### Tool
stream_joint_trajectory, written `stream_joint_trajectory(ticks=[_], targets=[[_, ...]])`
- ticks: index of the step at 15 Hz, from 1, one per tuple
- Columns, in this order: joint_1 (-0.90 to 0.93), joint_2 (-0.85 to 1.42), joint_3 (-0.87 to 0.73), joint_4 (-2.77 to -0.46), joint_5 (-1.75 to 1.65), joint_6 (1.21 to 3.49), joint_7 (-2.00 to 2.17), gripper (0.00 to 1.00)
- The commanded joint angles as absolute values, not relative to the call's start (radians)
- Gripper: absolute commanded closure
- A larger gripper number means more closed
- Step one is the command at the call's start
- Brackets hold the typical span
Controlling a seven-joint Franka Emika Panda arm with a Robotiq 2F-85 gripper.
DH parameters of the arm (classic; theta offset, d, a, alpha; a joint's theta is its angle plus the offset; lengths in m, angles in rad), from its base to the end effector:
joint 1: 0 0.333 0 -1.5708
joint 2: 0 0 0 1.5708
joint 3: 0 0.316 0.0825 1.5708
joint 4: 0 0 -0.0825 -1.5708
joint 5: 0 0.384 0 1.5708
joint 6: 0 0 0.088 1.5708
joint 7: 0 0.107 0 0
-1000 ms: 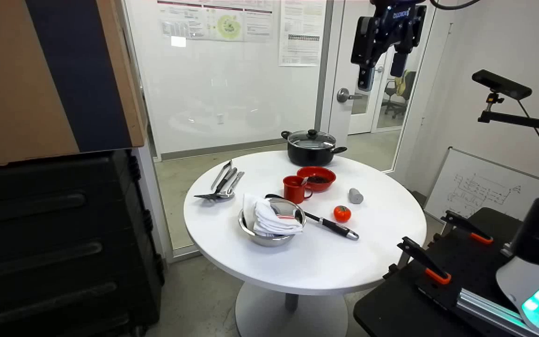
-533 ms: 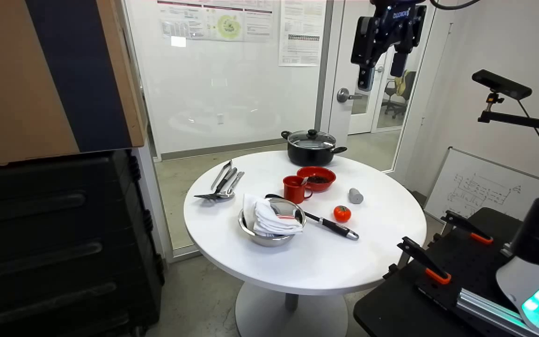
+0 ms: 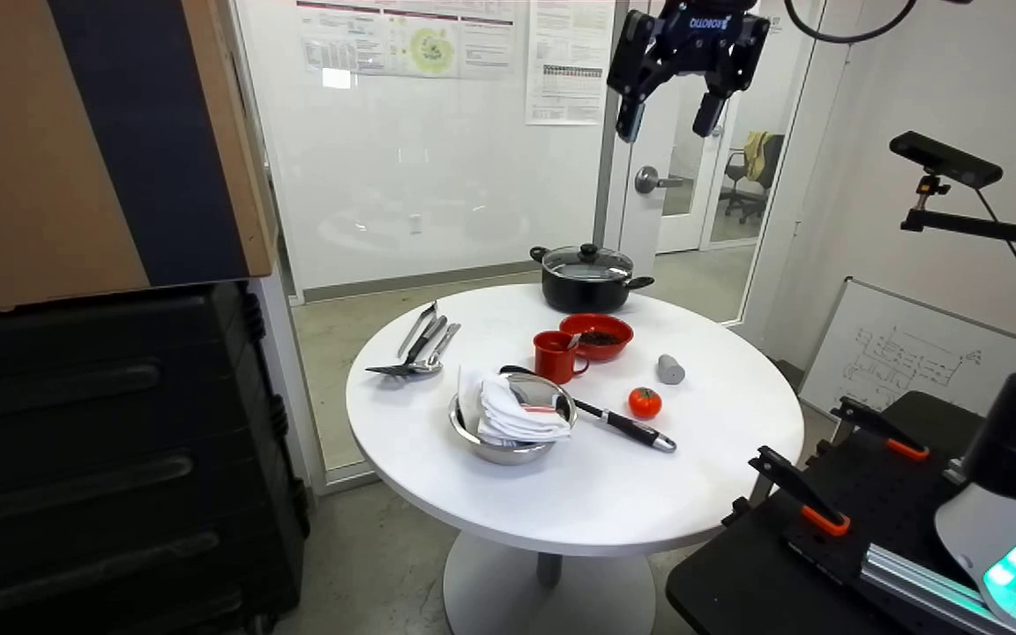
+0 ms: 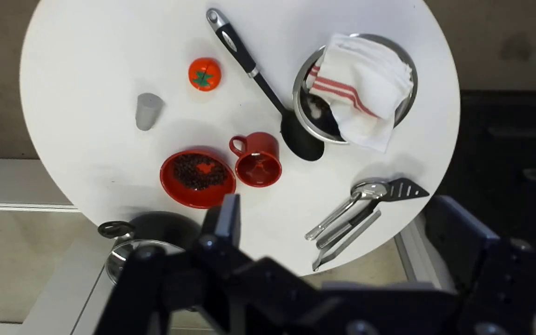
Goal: Move the towel to the right side of the table
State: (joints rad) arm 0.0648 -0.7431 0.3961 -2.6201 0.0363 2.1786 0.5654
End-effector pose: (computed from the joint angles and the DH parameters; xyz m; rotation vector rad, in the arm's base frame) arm 0.3215 0.1687 0.4882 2.9975 -0.2762 0.5131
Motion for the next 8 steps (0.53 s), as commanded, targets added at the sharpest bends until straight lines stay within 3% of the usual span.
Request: stream_joint_trajectory(ticks=[1,8], targets=[[0.0,-0.615,0.393,-2.638,0.031,2.323,0.64,0.0],[-0.048,-0.305,0.371,-2.611,-0.007,2.379,0.751,0.0]])
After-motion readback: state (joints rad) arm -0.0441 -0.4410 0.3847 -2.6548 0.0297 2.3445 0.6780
